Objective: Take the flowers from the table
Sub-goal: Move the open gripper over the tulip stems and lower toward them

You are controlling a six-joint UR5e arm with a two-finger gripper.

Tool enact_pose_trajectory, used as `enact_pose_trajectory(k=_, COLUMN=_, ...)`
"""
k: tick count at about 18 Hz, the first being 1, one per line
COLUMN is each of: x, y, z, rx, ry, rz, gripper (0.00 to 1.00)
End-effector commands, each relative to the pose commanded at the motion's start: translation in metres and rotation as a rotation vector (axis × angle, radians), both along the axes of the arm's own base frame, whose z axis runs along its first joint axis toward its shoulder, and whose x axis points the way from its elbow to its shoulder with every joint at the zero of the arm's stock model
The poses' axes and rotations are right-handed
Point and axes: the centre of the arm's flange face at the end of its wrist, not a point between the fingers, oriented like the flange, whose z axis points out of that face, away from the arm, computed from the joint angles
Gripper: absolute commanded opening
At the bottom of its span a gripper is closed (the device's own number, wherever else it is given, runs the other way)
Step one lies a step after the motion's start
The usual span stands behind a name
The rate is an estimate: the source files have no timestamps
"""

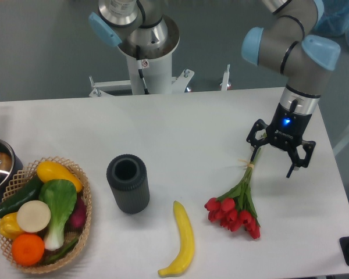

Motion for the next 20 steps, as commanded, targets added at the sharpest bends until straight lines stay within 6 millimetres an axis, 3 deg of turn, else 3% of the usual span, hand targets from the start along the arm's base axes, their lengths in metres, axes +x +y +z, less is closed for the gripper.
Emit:
enact_pose_trajectory(k=5, x=0.002, y=-0.006, z=-0.015, rx=-0.040, ry=-0.060, rz=0.082, gripper=1.00)
enact_pose_trajectory(k=12, x=0.004, y=0.002, z=-0.059, rx=-0.063, ry=-0.173, rz=0.150, gripper=1.00)
enact_pose_trajectory(k=15, x=0.003, y=0.008, z=-0.072, rx=-0.070, ry=-0.197, rz=0.159, gripper=1.00)
enact_pose_trajectory(k=20, x=0.015, y=0.040, z=-0.101, rx=-0.156, ry=-0.216, rz=0.150, gripper=1.00)
